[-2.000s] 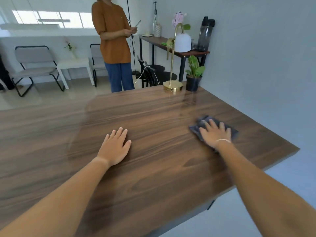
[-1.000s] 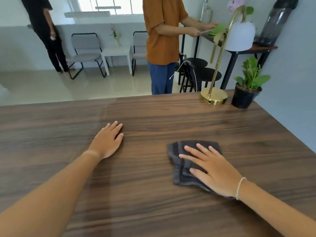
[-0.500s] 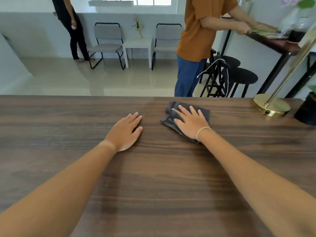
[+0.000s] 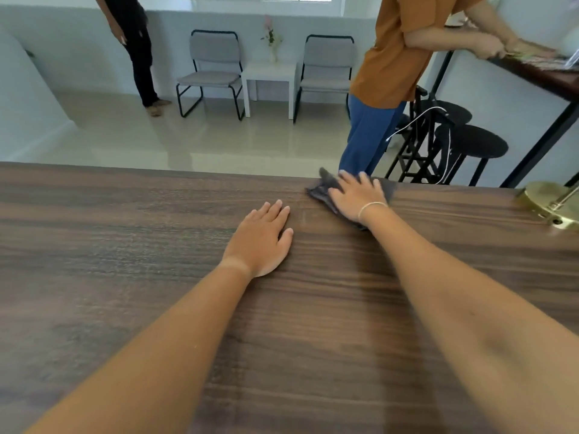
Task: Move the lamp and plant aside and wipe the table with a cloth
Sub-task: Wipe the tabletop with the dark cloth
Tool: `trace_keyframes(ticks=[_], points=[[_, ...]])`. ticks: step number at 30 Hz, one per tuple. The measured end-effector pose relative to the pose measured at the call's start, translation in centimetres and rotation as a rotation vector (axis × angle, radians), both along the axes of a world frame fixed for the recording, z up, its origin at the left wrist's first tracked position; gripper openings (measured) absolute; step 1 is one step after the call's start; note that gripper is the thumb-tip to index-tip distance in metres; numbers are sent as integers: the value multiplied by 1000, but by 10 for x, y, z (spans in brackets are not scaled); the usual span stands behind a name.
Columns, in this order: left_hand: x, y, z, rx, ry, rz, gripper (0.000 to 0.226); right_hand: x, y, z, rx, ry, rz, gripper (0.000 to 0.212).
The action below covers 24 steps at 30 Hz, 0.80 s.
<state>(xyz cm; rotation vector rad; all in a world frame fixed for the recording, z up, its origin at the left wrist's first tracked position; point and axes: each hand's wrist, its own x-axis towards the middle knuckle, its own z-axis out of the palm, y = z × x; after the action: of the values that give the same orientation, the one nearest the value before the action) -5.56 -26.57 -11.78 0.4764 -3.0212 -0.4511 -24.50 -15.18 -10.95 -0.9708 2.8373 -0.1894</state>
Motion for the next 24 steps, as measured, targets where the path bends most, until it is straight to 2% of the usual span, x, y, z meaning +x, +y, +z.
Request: trace_keyframes(ticks=[2,7,14,17,24], points=[[2,2,1,49,32,30,53,23,-11,-1,-11,-7,92,52],[18,5,9,309,181,236,50,79,15,-2,-30,-34,224,51],[68,45,15,420,212,318,47,174,74,1,-45,-64,408,51],[99,67,16,403,200,338,47,210,106,0,-49,-69,453,51],[191,110,8,161,39,365,48,280,188,1,-77,-74,492,50]])
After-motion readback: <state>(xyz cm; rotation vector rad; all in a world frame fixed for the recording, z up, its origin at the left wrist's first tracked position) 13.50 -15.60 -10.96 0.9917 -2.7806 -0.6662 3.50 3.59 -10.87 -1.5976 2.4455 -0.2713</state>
